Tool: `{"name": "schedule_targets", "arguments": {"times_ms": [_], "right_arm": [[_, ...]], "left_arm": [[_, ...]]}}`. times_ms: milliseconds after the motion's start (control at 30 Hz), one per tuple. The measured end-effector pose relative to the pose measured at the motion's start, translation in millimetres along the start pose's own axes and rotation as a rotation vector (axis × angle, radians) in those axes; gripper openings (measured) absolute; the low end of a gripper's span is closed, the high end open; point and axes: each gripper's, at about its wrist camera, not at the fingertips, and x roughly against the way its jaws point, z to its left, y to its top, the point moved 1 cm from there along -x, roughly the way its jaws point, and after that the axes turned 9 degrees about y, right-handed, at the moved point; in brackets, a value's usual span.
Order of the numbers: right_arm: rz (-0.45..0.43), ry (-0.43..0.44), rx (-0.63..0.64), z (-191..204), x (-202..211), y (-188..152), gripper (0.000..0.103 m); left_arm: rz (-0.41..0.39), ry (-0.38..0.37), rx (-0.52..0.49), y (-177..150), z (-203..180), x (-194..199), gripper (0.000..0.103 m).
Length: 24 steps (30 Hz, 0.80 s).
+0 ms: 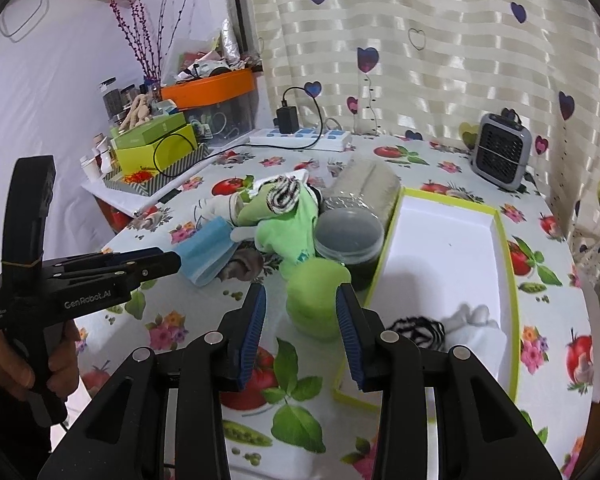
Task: Organize soft objects
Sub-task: 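Withdraw both grippers from the box toward the pile of soft items, then grasp the blue face mask with the left gripper while the right gripper grasps the green sock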
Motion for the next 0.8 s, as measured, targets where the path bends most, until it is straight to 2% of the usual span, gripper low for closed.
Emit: {"name": "schedule_targets", "arguments": {"times_ms": [233, 467, 600, 800], "right_arm": [[0.001, 0.033, 0.03, 5, -16, 15, 0.038], [0.011, 0.051, 0.042, 4, -35, 27, 0.038], [0.019, 0.053, 0.05, 3, -44, 33, 0.038], [0.055, 0.059, 0.061, 3, -66, 43, 0.038]], "left_arm": [[-0.004, 0.057, 0.028, 13, 26, -19, 0.039], [0.01, 0.092, -0.008, 21, 34, -49, 0.04], [0.02, 0.047, -0.041, 25, 27, -60, 0.04], [0.061, 0.026, -0.084, 23, 18, -81, 0.04]]}}
